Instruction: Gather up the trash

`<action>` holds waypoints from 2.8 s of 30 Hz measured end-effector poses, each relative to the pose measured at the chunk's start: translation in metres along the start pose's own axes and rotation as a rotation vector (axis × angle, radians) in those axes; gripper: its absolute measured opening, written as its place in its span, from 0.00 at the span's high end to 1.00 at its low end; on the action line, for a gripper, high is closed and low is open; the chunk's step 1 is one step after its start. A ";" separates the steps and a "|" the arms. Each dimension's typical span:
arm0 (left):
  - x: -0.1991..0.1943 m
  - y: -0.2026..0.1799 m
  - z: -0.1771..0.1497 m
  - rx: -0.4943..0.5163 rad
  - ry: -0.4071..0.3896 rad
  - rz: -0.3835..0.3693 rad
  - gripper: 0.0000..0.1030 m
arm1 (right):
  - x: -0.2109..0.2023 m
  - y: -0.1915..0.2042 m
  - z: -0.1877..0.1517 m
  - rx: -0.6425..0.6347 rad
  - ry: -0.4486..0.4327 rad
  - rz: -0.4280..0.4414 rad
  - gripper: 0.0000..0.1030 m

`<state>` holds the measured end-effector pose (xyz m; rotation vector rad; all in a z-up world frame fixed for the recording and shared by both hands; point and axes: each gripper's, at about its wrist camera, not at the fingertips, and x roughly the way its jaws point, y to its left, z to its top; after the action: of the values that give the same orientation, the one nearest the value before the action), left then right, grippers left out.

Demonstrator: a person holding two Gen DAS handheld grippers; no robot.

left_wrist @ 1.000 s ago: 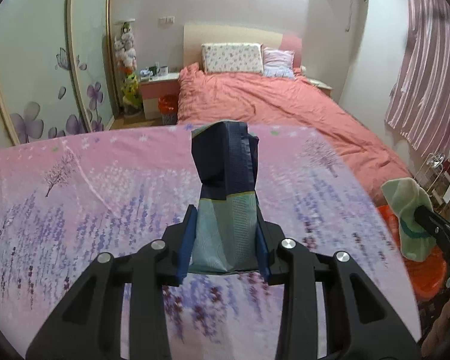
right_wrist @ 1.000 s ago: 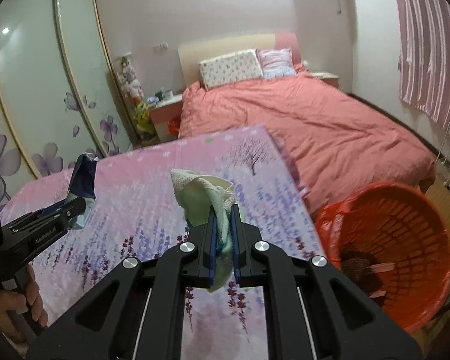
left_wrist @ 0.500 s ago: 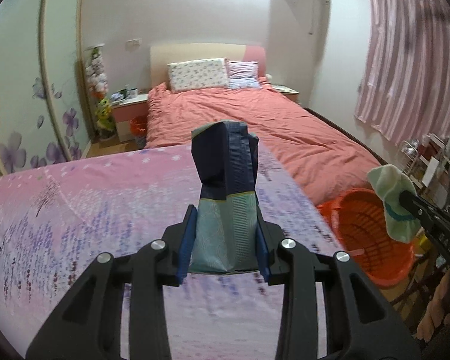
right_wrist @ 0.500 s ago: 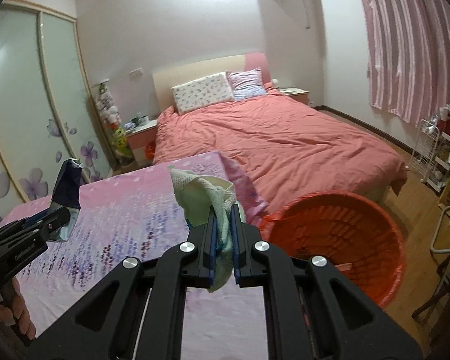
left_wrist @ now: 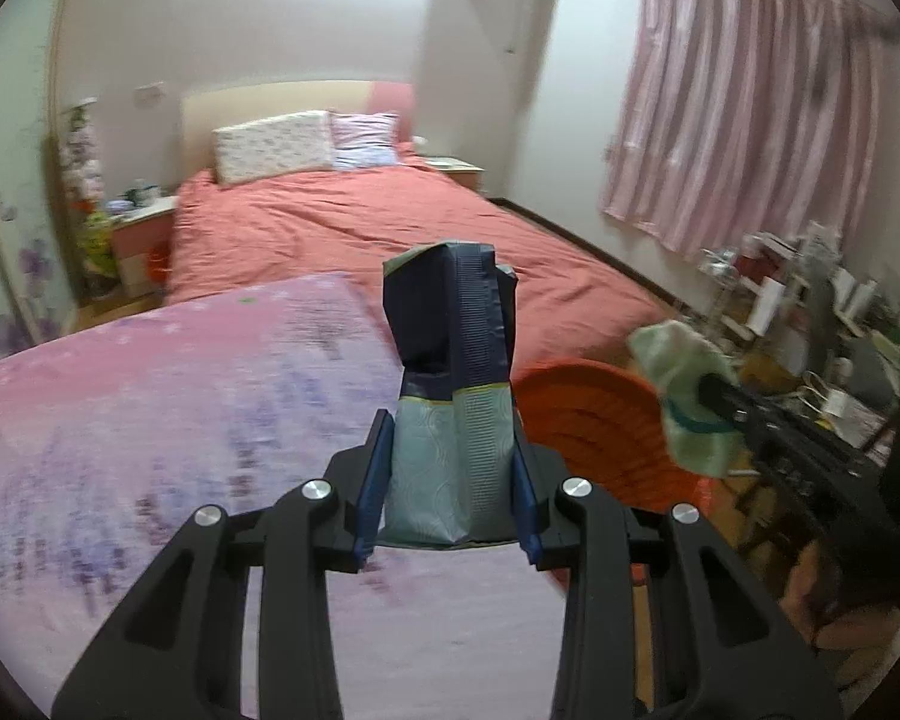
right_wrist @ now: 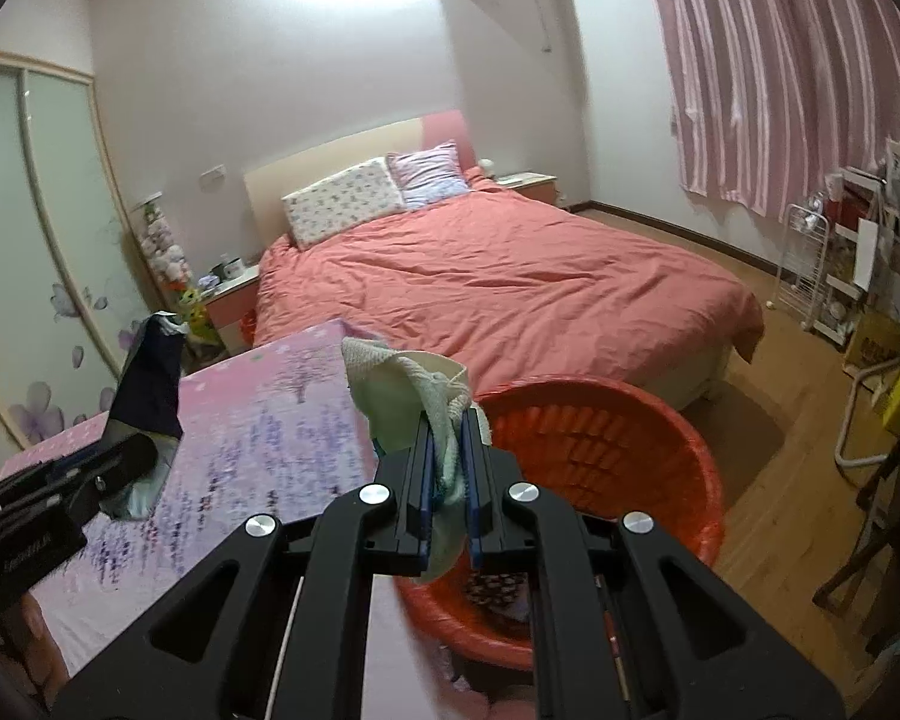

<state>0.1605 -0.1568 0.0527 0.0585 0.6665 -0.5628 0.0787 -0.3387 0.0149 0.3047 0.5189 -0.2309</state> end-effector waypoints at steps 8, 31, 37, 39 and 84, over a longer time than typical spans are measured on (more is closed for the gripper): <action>0.047 -0.058 -0.006 0.063 0.054 -0.115 0.64 | 0.019 -0.039 0.009 0.066 0.006 -0.040 0.92; 0.001 -0.009 -0.044 0.049 -0.076 0.070 0.04 | -0.037 -0.022 -0.009 -0.089 -0.112 -0.263 0.03; -0.065 0.010 -0.080 0.070 -0.123 0.243 0.04 | -0.095 0.020 -0.038 -0.218 -0.209 -0.276 0.02; -0.088 0.016 -0.097 0.069 -0.151 0.281 0.04 | -0.113 0.031 -0.052 -0.243 -0.267 -0.329 0.02; -0.167 0.040 -0.176 -0.141 -0.133 0.489 0.04 | -0.132 0.072 -0.126 -0.094 0.011 -0.381 0.02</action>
<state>-0.0268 -0.0037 0.0089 0.0494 0.5348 -0.0474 -0.0680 -0.2106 -0.0044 0.1131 0.5948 -0.5723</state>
